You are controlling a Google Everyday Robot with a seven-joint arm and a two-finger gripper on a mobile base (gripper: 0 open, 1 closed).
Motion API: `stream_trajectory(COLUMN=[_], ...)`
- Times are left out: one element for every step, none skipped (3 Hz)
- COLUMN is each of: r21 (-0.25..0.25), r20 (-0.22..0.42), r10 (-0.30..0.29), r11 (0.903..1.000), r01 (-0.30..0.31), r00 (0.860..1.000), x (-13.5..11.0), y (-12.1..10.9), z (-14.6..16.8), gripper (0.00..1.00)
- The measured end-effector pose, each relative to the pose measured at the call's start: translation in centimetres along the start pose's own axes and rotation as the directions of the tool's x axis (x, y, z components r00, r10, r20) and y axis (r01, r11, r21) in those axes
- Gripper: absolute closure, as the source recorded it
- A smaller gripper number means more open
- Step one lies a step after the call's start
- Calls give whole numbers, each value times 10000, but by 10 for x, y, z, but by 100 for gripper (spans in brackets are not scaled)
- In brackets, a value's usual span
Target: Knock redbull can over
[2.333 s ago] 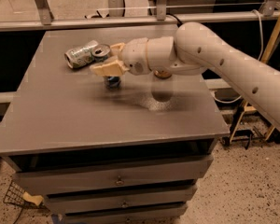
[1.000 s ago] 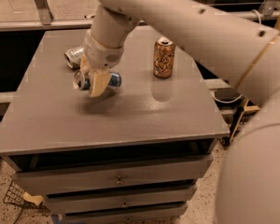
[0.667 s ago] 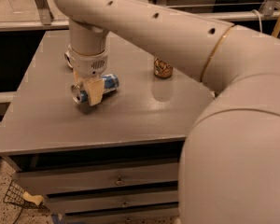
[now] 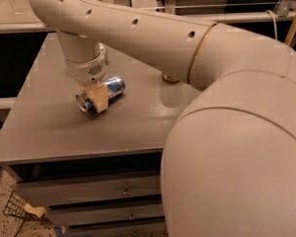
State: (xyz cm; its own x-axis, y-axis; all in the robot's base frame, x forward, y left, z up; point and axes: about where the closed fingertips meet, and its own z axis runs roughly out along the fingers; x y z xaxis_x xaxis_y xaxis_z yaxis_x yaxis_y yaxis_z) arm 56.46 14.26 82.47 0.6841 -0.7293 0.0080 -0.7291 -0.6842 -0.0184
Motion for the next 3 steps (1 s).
stream_trajectory(r21=[91,140,161], r20=[18,27,31], r10=[-3,-7,-8], r11=[10000,9999,9999], r01=[3,6,7], r00=[10000,10000,10000], x=[-1,-1,-1], y=[-2,-4,-4], z=[1,0,-2], gripper=[42,19,0])
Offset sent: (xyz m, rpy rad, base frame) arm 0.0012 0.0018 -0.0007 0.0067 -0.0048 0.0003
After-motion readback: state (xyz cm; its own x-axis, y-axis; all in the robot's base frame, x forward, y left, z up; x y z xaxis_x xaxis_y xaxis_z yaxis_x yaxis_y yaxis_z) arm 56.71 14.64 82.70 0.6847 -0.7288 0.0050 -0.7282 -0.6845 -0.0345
